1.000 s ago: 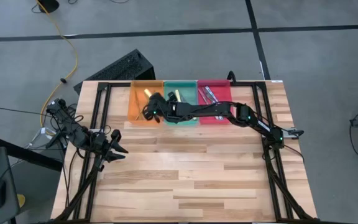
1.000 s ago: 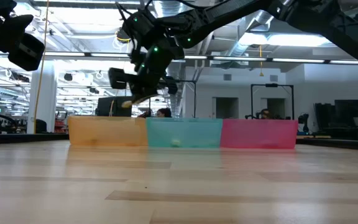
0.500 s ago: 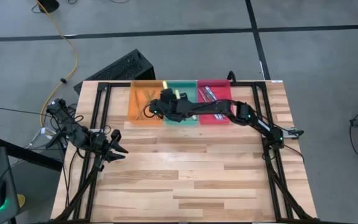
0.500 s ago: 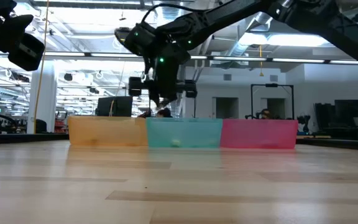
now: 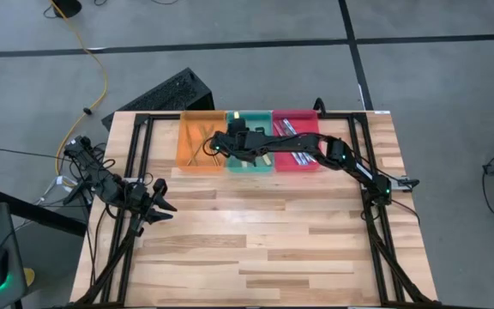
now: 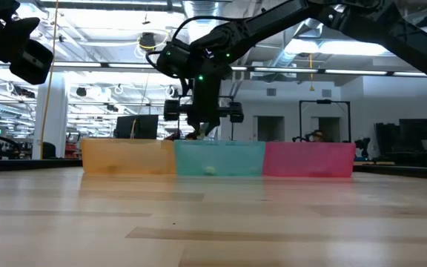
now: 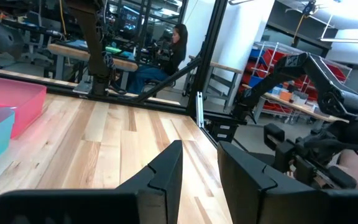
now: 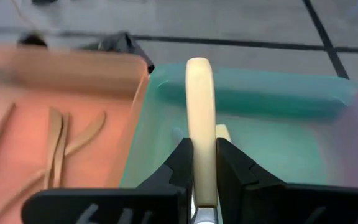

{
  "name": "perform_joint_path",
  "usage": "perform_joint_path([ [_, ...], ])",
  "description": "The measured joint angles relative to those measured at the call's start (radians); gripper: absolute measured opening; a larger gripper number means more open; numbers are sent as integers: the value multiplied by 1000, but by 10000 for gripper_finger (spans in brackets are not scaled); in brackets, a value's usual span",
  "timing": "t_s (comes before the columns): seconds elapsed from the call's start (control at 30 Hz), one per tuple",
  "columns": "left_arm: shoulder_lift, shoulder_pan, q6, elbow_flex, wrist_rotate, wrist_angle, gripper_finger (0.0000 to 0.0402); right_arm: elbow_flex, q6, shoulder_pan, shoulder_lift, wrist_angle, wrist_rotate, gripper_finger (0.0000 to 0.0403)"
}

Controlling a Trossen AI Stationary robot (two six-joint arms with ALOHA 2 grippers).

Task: Sort silverware by color (type)
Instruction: Put the yellow table knife into the blue bin

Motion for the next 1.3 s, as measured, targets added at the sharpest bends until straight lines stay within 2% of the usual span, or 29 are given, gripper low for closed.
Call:
perform_joint_path([
  [0.17,0,0,0,0,0,0,89,0,-318,3,0,18,-40,56],
  [0.33,0,0,0,0,0,0,89,0,-601,2,-29,-51,-166,56],
  [0.43,0,0,0,0,0,0,89,-1,-629,-1,-74,-107,-133,56],
  [0.67,0,0,0,0,0,0,89,0,-758,-34,-253,-160,-127,56],
  [0.77,0,0,0,0,0,0,89,-5,-765,-49,-321,-224,-125,56],
  [0.9,0,0,0,0,-1,0,89,-115,-759,-58,-412,-221,-139,56],
  [1.07,0,0,0,0,-2,0,89,-462,-731,-57,-581,84,-206,56],
  [1.17,0,0,0,0,-3,0,89,-692,-676,-57,-667,354,-266,56],
  [1.3,0,0,0,0,-5,0,89,-937,-669,-59,-707,785,-347,56],
])
